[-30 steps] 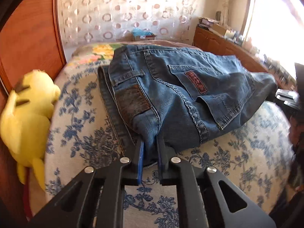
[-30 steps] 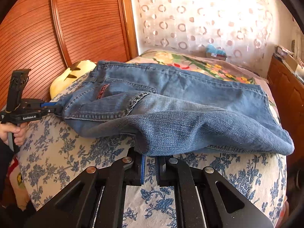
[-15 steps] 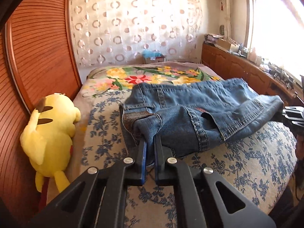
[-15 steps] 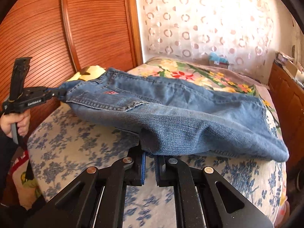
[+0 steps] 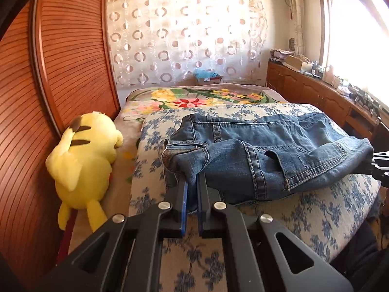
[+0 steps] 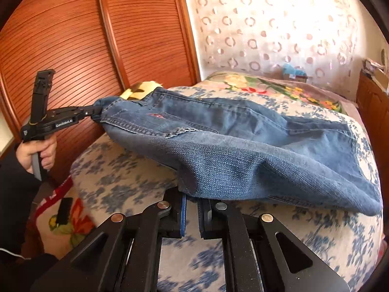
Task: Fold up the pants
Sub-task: 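Lay the folded leg down and open both tools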
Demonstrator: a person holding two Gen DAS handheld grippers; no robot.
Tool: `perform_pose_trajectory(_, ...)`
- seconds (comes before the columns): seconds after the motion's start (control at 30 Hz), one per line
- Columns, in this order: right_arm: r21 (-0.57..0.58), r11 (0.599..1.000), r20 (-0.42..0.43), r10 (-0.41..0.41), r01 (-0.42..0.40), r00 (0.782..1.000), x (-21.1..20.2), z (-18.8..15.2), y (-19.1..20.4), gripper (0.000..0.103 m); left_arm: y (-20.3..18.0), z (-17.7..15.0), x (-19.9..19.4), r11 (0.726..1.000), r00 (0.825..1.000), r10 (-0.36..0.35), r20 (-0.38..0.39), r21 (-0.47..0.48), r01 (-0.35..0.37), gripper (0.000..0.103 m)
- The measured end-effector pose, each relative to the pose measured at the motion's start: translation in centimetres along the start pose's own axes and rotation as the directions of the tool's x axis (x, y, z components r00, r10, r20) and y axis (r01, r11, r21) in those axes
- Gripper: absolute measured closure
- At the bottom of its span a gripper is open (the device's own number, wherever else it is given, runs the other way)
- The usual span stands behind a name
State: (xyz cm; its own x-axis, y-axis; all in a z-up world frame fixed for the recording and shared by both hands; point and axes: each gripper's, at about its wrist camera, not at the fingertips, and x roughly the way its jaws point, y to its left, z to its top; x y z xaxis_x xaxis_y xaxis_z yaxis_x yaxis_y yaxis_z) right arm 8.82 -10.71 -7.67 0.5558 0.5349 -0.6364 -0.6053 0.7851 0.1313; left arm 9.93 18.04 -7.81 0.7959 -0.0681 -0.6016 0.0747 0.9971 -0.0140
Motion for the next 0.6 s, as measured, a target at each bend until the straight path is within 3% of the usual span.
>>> perform_pose_trajectory(0.27, 0.007, 1.000, -0.039, 0.014, -0.014, 0.999, 0.2, -0.9, 1.4, 0.098, 0.4, -2.4, -0.3, 1.000, 0.999, 0.011, -0.032, -0.009, -0.011, 0.100)
perform_pose_trajectory(0.6, -0.010, 1.000, -0.040, 0.026, -0.027, 0.999, -0.8, -1.4, 2.2, 0.098, 1.0, -2.9, -1.7, 0.999, 0.999, 0.002, -0.036, -0.035, -0.004, 0.100)
